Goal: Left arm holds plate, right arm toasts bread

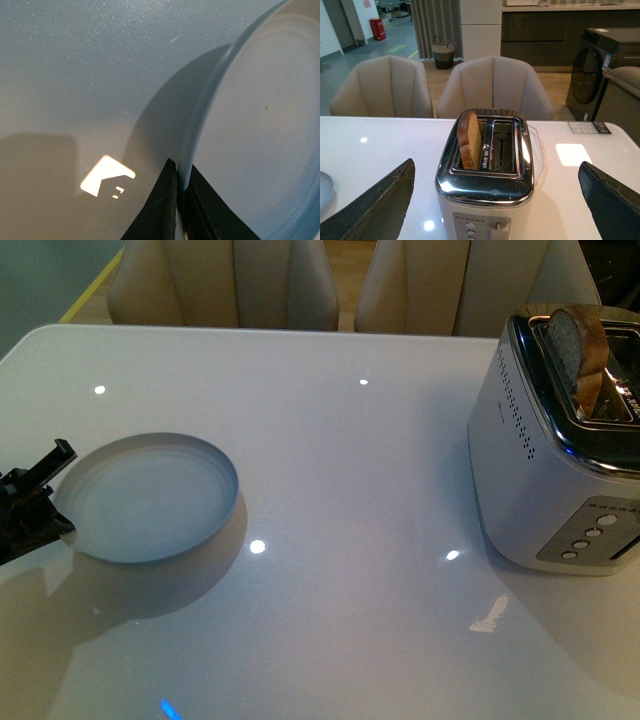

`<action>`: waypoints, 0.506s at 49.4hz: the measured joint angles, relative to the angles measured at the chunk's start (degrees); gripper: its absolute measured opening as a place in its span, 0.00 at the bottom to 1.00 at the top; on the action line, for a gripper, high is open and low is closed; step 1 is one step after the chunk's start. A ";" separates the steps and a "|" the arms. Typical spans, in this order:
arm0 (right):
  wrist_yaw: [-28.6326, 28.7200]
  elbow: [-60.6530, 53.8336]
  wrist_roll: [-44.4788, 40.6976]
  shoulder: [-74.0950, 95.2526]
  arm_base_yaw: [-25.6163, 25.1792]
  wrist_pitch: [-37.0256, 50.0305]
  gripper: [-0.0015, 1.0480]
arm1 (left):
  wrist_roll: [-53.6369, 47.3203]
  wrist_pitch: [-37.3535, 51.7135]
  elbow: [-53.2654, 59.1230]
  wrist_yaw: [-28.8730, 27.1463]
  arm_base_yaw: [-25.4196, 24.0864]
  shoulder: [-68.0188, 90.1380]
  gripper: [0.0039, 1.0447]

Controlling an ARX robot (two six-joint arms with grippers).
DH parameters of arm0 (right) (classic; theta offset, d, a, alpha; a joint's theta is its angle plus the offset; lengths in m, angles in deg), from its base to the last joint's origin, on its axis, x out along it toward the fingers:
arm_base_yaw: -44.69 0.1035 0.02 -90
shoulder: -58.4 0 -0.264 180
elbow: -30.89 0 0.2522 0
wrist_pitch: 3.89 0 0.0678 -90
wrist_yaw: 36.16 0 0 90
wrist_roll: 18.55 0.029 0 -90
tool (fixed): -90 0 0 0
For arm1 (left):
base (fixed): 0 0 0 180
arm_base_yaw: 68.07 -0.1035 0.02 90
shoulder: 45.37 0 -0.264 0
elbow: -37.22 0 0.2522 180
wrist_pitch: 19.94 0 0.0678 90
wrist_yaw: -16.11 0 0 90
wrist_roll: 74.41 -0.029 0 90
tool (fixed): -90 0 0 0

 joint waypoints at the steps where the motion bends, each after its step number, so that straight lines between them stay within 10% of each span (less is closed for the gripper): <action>1: 0.00 0.00 0.00 0.00 0.00 0.00 0.91 | 0.24 0.28 -0.02 0.00 0.07 0.46 0.03; 25: 0.00 0.00 0.00 0.00 0.00 0.00 0.91 | 2.36 1.46 -3.04 -0.09 1.51 5.20 0.03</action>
